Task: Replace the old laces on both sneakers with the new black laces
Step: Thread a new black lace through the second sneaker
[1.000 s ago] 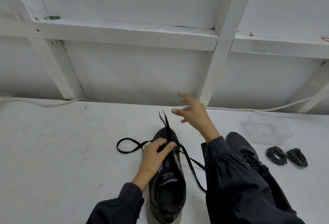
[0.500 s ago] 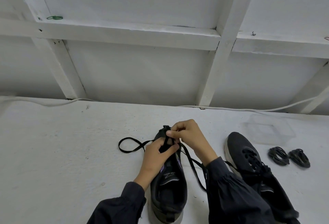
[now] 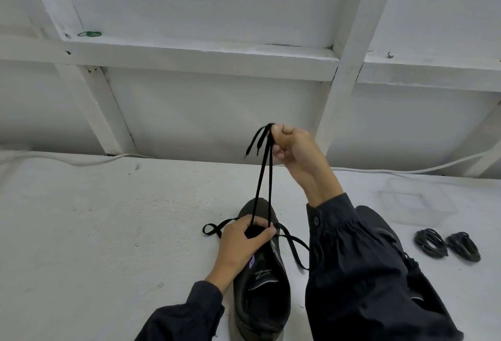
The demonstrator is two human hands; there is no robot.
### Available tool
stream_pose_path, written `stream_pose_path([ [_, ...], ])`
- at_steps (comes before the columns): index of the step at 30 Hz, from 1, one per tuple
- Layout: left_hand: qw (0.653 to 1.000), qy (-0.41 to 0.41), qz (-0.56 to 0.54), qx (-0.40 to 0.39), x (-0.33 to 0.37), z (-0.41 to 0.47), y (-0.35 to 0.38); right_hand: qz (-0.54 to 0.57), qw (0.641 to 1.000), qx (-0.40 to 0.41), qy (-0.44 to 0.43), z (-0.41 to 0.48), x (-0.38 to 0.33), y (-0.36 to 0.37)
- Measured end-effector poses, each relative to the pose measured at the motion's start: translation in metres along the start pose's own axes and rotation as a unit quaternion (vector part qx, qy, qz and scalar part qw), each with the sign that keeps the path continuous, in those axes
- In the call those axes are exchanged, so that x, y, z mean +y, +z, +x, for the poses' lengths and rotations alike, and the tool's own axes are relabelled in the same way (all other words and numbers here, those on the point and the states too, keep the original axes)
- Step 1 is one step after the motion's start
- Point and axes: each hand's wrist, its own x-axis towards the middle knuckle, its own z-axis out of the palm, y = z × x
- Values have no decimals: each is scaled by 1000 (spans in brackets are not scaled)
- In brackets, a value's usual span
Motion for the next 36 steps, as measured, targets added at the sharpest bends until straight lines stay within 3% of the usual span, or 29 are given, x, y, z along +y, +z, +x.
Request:
stream_pose_path([
  [4, 1000, -4, 30, -3, -4, 4, 0, -34, 999, 23, -10, 21, 11, 0],
  [6, 999, -1, 43, -9, -7, 5, 1, -132, 991, 30, 14, 26, 29, -10],
  [8, 998, 1, 54, -7, -8, 5, 1, -313, 947, 26, 65, 24, 43, -27],
  [10, 998, 1, 60, -2, -9, 6, 1, -458, 877, -28, 143, 13, 53, -41],
  [13, 997, 6, 76, 4, -10, 7, 2, -494, 827, -135, 233, -14, 66, -49],
  [21, 997, 5, 80, 6, -10, 8, 3, -336, 937, -43, 87, -42, 103, -40],
  [29, 998, -16, 63, 4, -6, 7, 1, -252, 966, 35, 45, -40, 92, -20],
  [36, 999, -21, 48, -4, -1, 3, -1, -168, 982, 73, -46, -1, 28, -5],
])
